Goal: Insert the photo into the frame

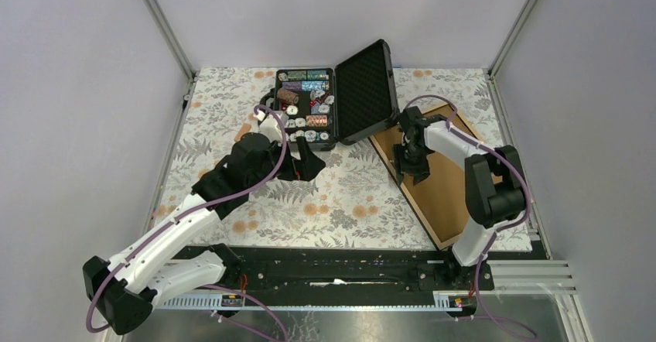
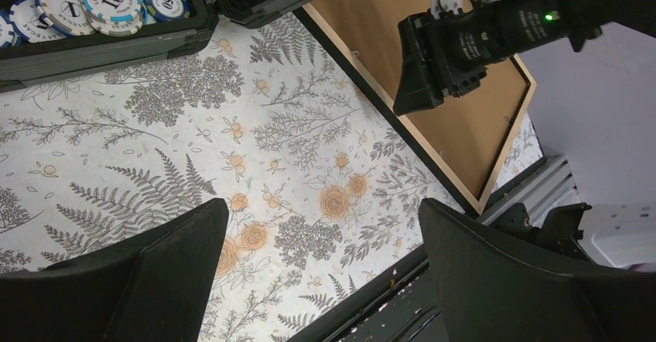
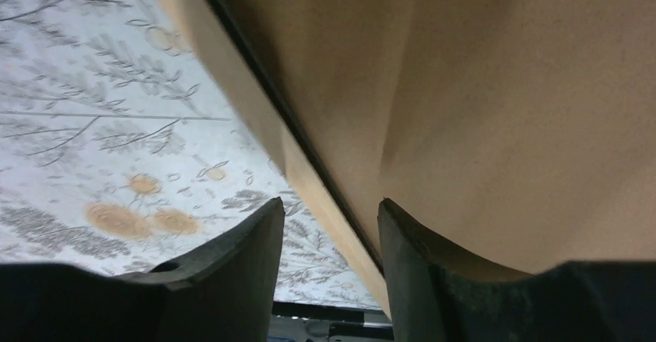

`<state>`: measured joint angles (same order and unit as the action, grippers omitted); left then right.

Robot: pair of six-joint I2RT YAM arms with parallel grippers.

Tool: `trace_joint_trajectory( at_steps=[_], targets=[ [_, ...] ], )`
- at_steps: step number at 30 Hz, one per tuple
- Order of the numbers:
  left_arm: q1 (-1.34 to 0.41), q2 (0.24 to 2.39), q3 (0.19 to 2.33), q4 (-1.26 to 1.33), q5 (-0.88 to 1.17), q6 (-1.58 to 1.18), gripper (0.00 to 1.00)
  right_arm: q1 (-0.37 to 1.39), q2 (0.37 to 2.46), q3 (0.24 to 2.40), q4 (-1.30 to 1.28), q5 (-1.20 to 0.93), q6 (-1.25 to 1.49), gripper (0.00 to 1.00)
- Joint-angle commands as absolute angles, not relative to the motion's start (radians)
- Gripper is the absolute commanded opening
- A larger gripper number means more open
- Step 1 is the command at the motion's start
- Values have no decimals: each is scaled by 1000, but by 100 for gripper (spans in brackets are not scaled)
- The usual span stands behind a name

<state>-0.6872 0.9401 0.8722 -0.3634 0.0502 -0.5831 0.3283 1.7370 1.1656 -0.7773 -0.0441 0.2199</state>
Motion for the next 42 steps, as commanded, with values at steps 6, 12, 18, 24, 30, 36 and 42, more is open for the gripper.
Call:
trace_joint_trajectory(
  at_steps=[6,12,18,24,30,36,42],
  targets=[
    [-666,858,842,-335,77,-520,99,331,1831,1137,-726,-76,151,51],
    [-651,851,830,-335,87,-513,99,347,1863,1071,-626,-35,220,51],
    [-641,848,828,-333,90,-516,99,361,1875,1002,-561,48,301,29],
    [-635,859,828,-323,100,-525,99,355,1713,885,-495,198,377,0],
    [-632,870,818,-301,136,-554,99,247,1723,1025,-480,113,390,0],
    [-630,846,824,-322,127,-565,99,219,1885,1249,-501,59,399,0],
    [-628,825,824,-345,108,-557,99,221,1932,1293,-585,25,392,34]
  ],
)
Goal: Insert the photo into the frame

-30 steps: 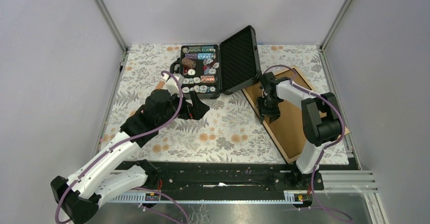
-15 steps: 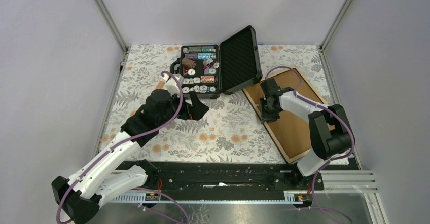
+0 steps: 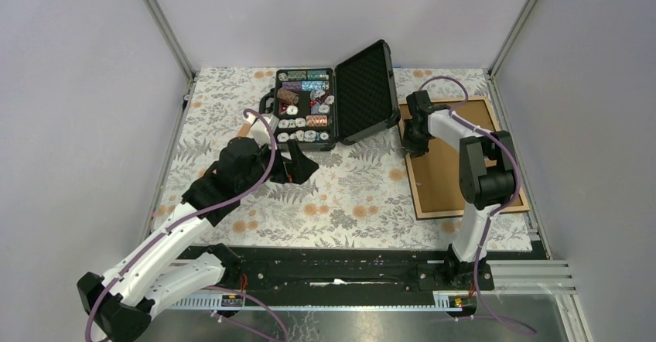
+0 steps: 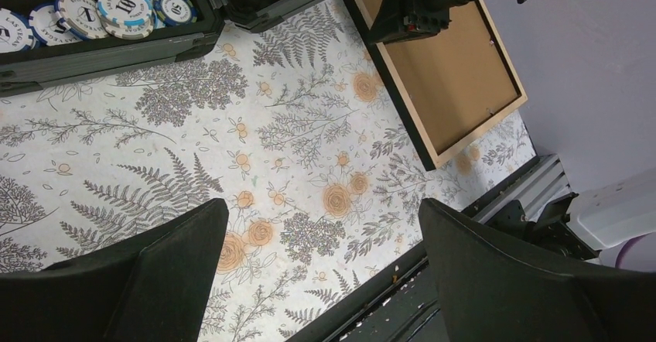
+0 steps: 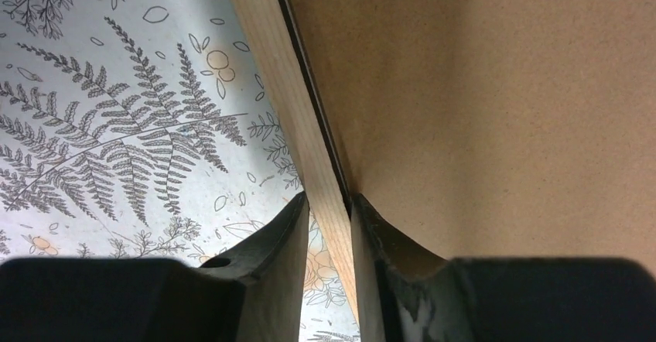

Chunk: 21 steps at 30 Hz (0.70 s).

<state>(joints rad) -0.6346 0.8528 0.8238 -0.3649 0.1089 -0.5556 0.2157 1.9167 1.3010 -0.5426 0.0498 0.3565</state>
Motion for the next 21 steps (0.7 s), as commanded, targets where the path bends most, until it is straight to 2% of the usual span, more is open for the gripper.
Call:
trace_joint_trajectory(
  at_steps=[1,2,4,9,10,12,13,15,17,21],
  targets=[
    [-627,823,822,-344,106,-556,99,221,1923,1273,-590,32,387,39],
    [-627,822,819,-342,106,-556,99,221,1917,1252,-594,36,380,45],
    [-626,825,813,-334,109,-556,99,221,1913,1215,-592,40,366,51],
    [-623,833,808,-325,121,-557,99,225,1991,1212,-577,94,351,52],
    [-621,831,808,-326,121,-557,99,225,2009,1223,-577,122,352,49],
    [-620,829,815,-333,119,-556,99,227,2027,1240,-575,202,354,33],
    [-620,828,817,-336,117,-555,99,227,2025,1244,-570,229,352,29],
    [-619,823,820,-343,110,-555,99,227,2001,1255,-569,261,338,12],
    [-618,819,819,-347,106,-555,99,227,1950,1264,-576,265,323,0],
    [-618,822,818,-345,108,-562,99,224,1816,1314,-639,191,322,0]
  ],
)
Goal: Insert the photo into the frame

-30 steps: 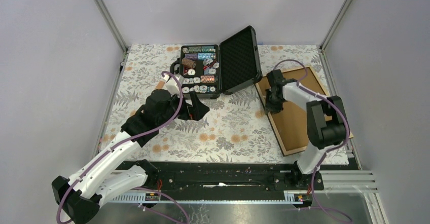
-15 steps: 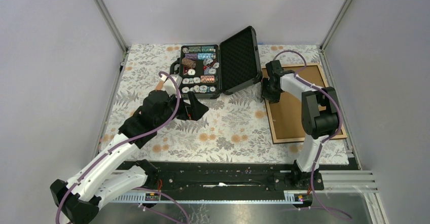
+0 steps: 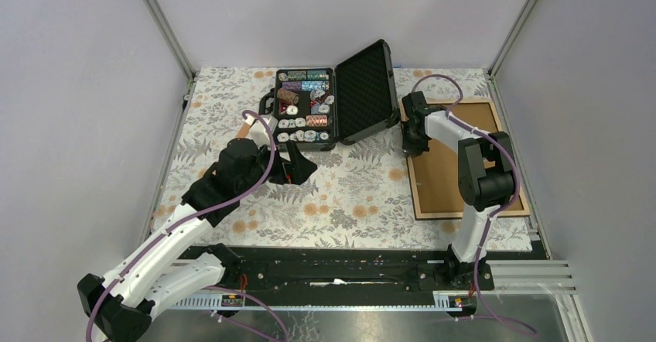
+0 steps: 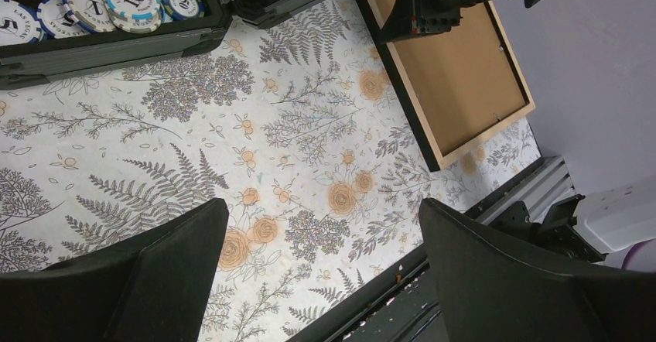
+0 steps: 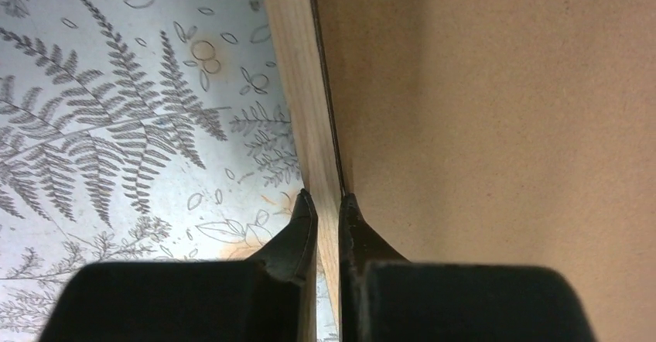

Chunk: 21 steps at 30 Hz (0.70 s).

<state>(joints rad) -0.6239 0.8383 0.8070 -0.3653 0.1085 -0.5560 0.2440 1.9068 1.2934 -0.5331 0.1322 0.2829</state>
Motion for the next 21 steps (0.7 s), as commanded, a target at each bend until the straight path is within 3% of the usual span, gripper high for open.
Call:
trace_joint_trajectory(
  at_steps=[1,7,21],
  targets=[
    [-618,823,816,-339,111,-566,99,221,1780,1330,-654,164,325,0],
    [-618,838,810,-324,138,-575,99,198,1645,1450,-782,77,345,0],
    [-618,830,833,-343,175,-587,99,-47,1509,1641,-727,-418,512,0]
  ],
)
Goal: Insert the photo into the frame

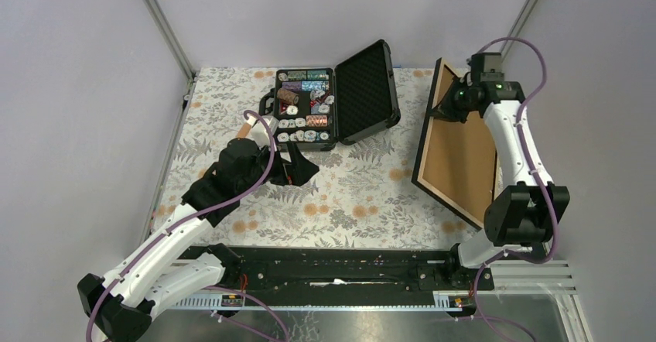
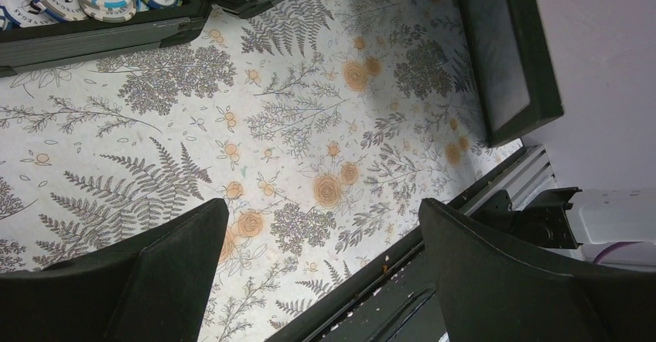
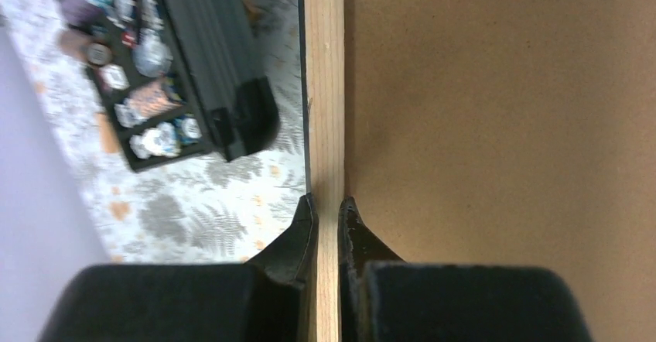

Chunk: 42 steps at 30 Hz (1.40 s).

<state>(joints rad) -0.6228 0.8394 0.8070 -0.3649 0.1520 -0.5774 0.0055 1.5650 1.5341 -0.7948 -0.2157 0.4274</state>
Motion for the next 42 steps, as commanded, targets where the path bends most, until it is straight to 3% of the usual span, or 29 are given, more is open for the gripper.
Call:
trace_joint_trajectory(
  at_steps=[1,7,18,26,30,31,32,35,38,40,42],
  targets=[
    [-617,829,833,-344,176,-589,99,-59,1511,1653,-718,-454,533,0],
    [-618,827,839,-344,186,-602,99,-100,1515,1685,-604,-623,680,0],
    [-618,826,844,-340,186,-611,99,-114,1540,1785,-515,-656,821,0],
    [-618,907,877,-277,285,-622,99,-336,1390,1372,-258,-831,955,0],
    [-617,1005,891,-137,349,-687,99,-316,1438,1417,-498,-786,680,0],
    [-616,1027,894,-109,352,-704,99,-306,1459,1437,-573,-778,598,3],
    [-615,1054,909,-102,351,-714,99,-301,1464,1427,-608,-766,554,14],
    [-614,1154,939,-44,423,-768,99,-232,1494,1449,-766,-577,373,60],
    [-614,1197,925,-6,453,-797,99,-128,1510,1460,-823,-378,271,87],
    [-614,1205,908,-3,457,-803,99,-91,1502,1414,-803,-350,248,98],
    [-614,1194,883,-3,463,-809,99,-41,1483,1387,-777,-324,216,100]
  ],
)
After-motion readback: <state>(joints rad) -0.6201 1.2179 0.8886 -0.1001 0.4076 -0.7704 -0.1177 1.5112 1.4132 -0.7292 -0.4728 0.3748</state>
